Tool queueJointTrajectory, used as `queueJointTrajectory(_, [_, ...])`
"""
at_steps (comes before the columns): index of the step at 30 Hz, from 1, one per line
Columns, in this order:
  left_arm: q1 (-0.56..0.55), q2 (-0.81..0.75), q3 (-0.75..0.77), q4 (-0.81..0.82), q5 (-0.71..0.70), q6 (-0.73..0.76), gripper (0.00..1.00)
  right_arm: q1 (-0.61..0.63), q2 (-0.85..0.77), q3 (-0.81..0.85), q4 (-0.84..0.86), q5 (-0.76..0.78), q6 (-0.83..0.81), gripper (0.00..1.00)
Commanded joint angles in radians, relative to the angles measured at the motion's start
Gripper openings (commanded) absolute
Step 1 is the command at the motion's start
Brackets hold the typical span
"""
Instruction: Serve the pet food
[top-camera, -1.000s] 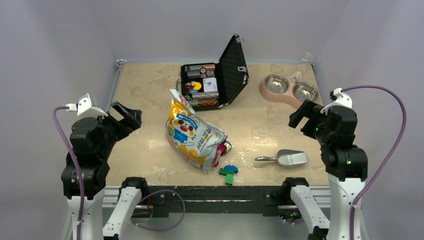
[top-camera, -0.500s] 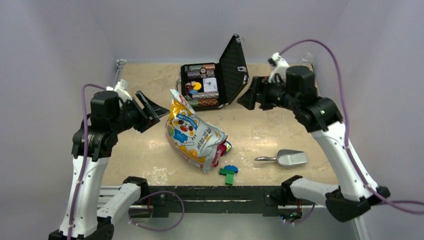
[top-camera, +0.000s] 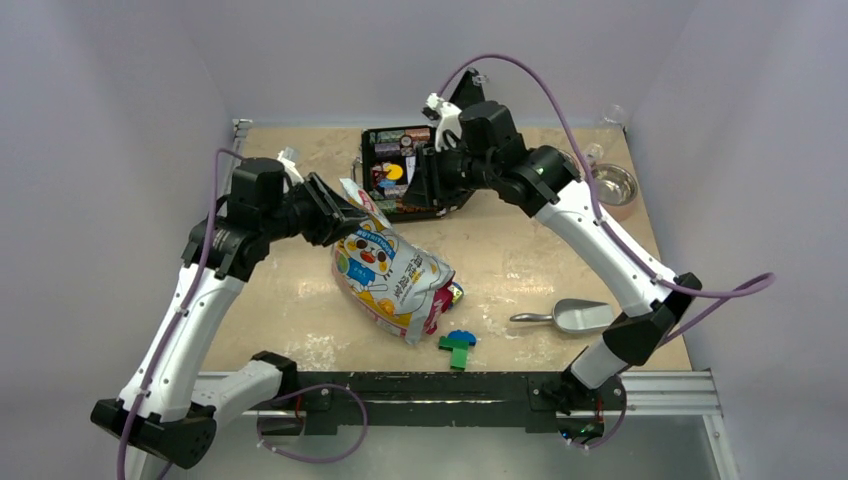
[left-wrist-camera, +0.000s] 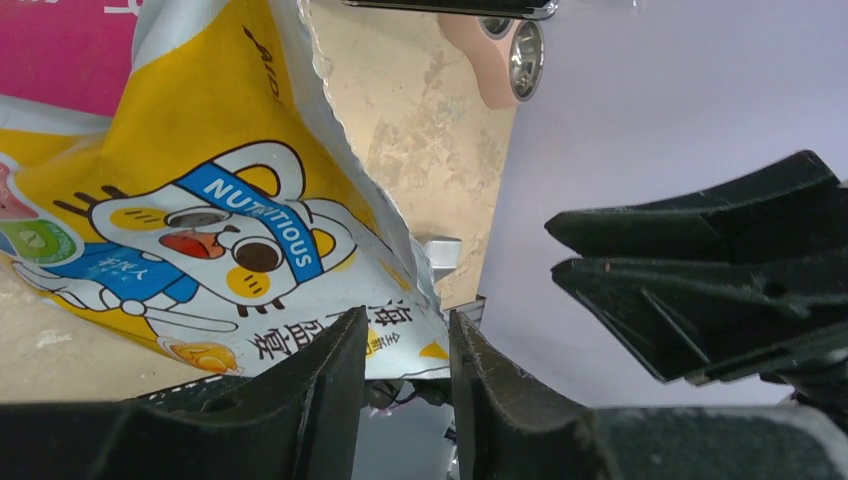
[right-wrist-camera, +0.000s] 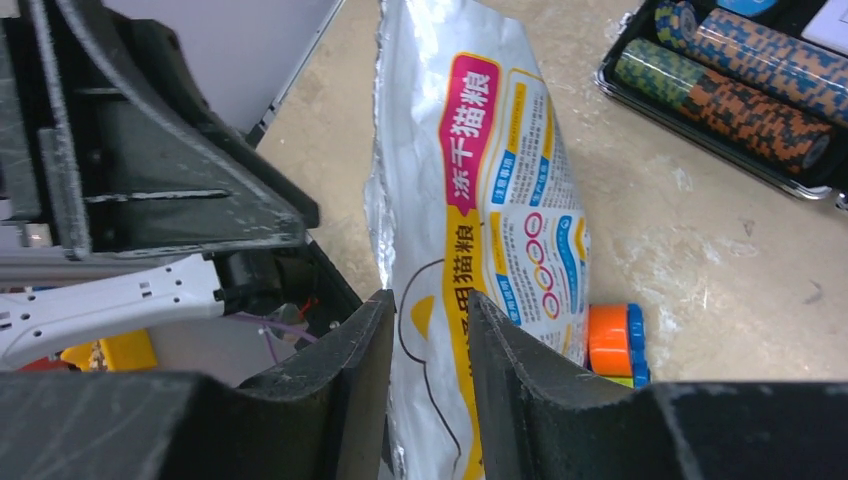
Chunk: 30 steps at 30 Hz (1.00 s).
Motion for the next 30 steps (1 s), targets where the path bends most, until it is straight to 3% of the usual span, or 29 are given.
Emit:
queueJointTrajectory(1, [-0.023, 0.046, 0.004, 0.083, -0.028, -0.074, 0.42, 0.039, 0.039, 0.099, -0.016, -0.016, -0.020, 0.37])
queueJointTrajectory(5, [-0.035, 0.074, -0.011, 0.081, -0.014, -0.086, 0.43, 0.068, 0.075, 0.125, -0.024, -0.026, -0.021, 0.33])
queueJointTrajectory(17, [-0.047, 0.131, -0.020, 0.104, 0.005, -0.069, 0.27, 0.115, 0.147, 0.161, -0.049, -0.023, -0.032, 0.29])
queueJointTrajectory(30, [-0.047, 0.146, -0.010, 0.105, 0.011, -0.021, 0.03, 0.146, 0.200, 0.192, -0.108, 0.101, -0.093, 0.23])
